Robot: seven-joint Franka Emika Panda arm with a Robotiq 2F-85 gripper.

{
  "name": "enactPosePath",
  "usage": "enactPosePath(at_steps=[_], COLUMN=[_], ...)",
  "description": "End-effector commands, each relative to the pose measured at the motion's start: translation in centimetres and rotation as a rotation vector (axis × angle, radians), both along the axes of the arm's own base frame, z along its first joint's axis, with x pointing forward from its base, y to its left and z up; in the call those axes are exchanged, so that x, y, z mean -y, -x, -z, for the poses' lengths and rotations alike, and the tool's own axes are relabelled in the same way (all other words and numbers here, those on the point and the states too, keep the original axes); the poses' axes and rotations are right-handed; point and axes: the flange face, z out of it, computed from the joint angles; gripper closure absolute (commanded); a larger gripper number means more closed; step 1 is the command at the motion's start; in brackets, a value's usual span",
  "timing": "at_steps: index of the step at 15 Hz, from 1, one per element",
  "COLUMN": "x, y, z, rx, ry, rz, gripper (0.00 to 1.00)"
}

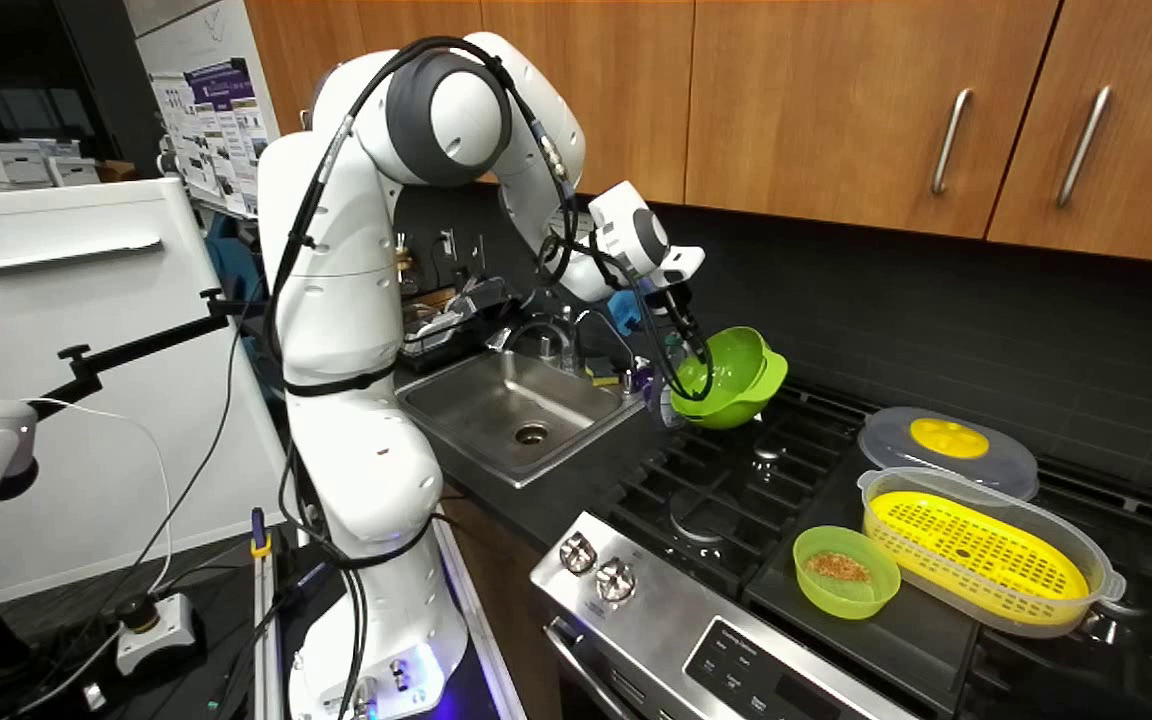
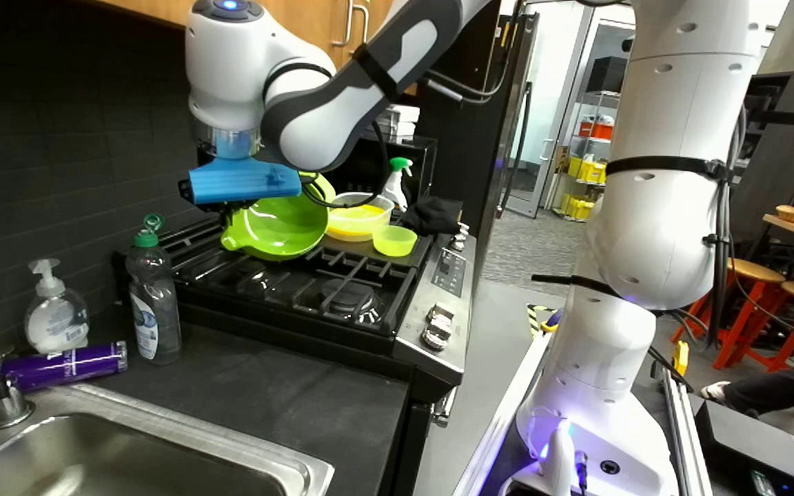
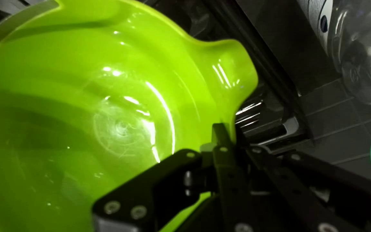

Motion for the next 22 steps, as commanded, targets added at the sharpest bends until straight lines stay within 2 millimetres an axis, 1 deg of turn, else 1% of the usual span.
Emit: enactPosePath(at_steps=[1,2,3,6,7,11,12,14,15,22], x=[0.0,0.01,0.05,0.07,0.05,0.02,0.06,0.06,0.06,0.05], y=[-0.01,0.0,0.0,0.01,0.0,0.02,0.0,0.0,0.0,0.01], z=[-0.06,0.0,0.1,0.26,0.27,0.24,0.41,0.42,0.41,0.41], rx=[-0.001,-0.001,-0.002,-0.005,-0.005,-0.008,-0.009,-0.009,-0.009,-0.009], ry=[0.0,0.001,0.001,0.002,0.001,0.002,0.001,0.001,0.001,0.001], rz=[0.0,0.0,0.0,-0.001,-0.002,0.0,0.001,0.001,0.001,0.001], gripper=[0.73,0.71,0.67,0.48,0.39,0.12,0.29,0.14,0.12,0.12])
